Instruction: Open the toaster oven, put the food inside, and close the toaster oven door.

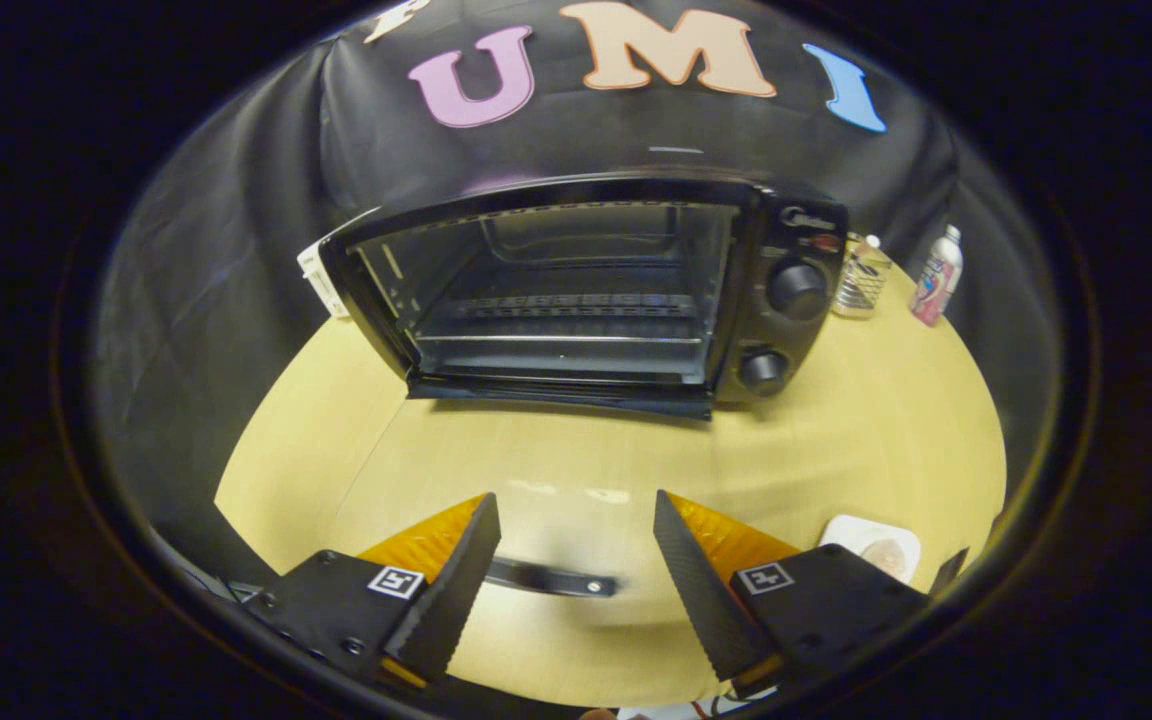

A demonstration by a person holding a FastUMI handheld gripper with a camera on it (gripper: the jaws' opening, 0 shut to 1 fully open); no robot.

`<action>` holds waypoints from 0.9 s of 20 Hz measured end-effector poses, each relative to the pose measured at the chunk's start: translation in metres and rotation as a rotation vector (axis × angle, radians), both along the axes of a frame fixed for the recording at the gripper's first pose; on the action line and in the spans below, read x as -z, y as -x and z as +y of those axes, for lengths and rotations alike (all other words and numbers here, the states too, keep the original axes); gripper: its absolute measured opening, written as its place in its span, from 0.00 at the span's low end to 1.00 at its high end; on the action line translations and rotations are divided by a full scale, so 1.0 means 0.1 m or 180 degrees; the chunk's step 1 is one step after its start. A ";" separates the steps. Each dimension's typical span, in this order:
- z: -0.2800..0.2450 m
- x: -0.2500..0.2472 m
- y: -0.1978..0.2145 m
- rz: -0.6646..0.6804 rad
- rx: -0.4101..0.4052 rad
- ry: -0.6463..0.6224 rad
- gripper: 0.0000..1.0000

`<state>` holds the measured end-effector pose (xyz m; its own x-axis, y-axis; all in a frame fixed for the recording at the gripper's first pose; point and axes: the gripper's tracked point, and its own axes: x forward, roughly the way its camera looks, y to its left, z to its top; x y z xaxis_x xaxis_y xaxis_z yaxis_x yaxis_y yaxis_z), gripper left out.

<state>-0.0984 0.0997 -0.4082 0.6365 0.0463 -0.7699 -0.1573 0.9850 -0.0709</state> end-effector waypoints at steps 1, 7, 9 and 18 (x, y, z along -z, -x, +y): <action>-0.11 -0.09 0.03 -0.0043 0.0003 0.0025 0.97; -0.95 -0.49 0.12 -0.0284 0.0136 0.0338 0.97; -1.25 -0.54 0.17 -0.0299 0.0272 0.0406 0.97; -2.13 -0.23 0.58 0.0001 0.0713 0.0400 0.97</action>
